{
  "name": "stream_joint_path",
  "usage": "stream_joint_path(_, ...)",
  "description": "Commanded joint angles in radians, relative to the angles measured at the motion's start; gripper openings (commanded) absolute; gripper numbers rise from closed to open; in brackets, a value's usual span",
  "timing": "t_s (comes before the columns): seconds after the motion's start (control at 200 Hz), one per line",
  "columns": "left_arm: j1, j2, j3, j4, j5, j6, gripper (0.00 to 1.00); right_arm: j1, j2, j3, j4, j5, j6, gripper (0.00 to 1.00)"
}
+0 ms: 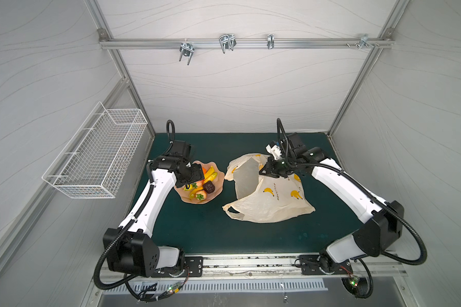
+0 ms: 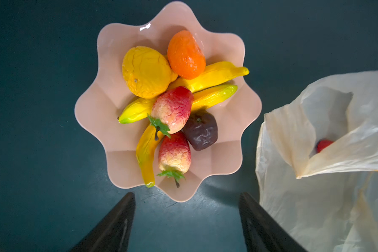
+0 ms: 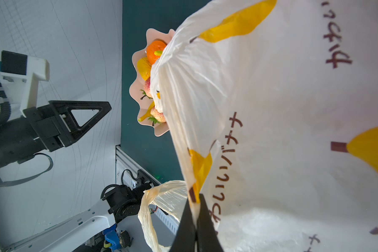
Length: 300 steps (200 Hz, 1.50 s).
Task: Place the fruits into the plastic bag
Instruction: Pick up the fruit from the plate.
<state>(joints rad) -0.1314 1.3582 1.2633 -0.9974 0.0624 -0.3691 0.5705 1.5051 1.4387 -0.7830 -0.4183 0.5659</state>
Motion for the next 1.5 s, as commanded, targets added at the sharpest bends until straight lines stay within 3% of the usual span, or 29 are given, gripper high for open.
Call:
stream_joint_path(0.0,0.016,0.042,0.031,-0.015,-0.022,0.094,0.76,-0.001,-0.027,0.011,-0.036,0.011,-0.021,0.0)
stream_joint_path(0.665,0.065,0.374,0.06,0.142,-0.014,0.131,0.74,0.0,-0.022,0.025,-0.057,0.014,-0.033,0.0)
stream_joint_path(1.176,0.065,0.427,0.048,0.203,0.001,0.11,0.68,0.0,-0.005,0.047,-0.065,0.018,-0.033,0.0)
stream_joint_path(1.496,0.065,0.355,0.033,0.173,0.04,0.092,0.53,0.0,0.009,0.067,-0.065,0.018,-0.034,0.0)
